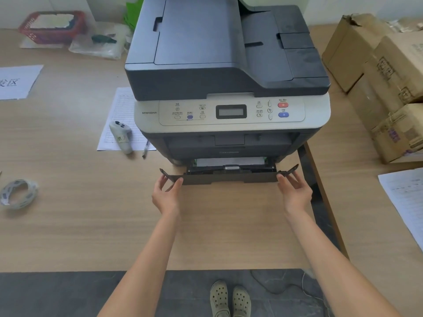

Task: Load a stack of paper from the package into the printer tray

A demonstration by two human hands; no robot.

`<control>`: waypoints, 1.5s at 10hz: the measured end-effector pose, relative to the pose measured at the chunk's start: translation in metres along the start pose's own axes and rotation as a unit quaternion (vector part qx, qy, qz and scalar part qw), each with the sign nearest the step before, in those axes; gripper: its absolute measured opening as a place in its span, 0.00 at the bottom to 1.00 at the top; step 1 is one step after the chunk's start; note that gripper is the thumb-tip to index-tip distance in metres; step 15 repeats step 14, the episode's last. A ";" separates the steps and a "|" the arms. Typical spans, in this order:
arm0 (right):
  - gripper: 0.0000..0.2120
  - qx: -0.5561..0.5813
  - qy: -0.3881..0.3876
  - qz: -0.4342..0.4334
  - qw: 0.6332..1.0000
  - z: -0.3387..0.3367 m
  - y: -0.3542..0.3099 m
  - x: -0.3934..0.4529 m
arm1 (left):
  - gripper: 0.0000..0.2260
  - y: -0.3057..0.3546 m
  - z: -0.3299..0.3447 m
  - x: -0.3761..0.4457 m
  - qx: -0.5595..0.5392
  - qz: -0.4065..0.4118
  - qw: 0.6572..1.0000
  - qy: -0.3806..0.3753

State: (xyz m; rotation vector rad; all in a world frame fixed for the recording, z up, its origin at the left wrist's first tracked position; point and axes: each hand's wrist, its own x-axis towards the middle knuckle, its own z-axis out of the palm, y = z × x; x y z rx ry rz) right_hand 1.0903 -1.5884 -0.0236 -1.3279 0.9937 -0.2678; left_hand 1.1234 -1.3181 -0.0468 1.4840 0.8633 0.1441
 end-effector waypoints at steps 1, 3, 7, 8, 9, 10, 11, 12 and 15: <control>0.24 -0.005 0.002 0.008 1.000 0.007 -0.006 0.010 | 0.23 0.006 0.010 0.009 0.001 -0.001 1.000 0.011; 0.24 -0.005 0.017 0.013 1.000 0.009 -0.005 0.017 | 0.23 0.005 0.011 0.014 0.004 0.004 1.000 0.021; 0.23 -0.007 -0.001 -0.003 1.000 0.031 -0.020 0.025 | 0.24 0.026 0.034 0.025 -0.060 -0.026 0.998 0.004; 0.24 -0.013 0.000 -0.014 1.000 0.032 -0.019 0.026 | 0.25 0.026 0.034 0.024 -0.040 -0.015 0.999 0.005; 0.25 -0.025 -0.005 -0.012 1.000 0.030 -0.019 0.027 | 0.26 0.027 0.032 0.022 -0.028 -0.001 1.000 -0.009; 0.29 -0.081 -0.023 -0.015 0.996 0.027 -0.018 0.022 | 0.27 0.027 0.027 0.016 -0.016 0.021 0.999 -0.029; 0.32 -0.130 -0.030 -0.030 0.991 0.024 -0.012 0.009 | 0.26 0.025 0.016 0.000 0.006 0.032 0.998 -0.057; 0.32 -0.159 -0.098 -0.061 0.980 0.017 -0.002 -0.008 | 0.25 0.025 0.006 -0.018 0.028 0.037 0.991 -0.128; 0.31 -0.205 -0.200 -0.118 0.951 0.000 -0.005 -0.041 | 0.28 0.036 -0.009 -0.059 0.088 0.092 0.963 -0.238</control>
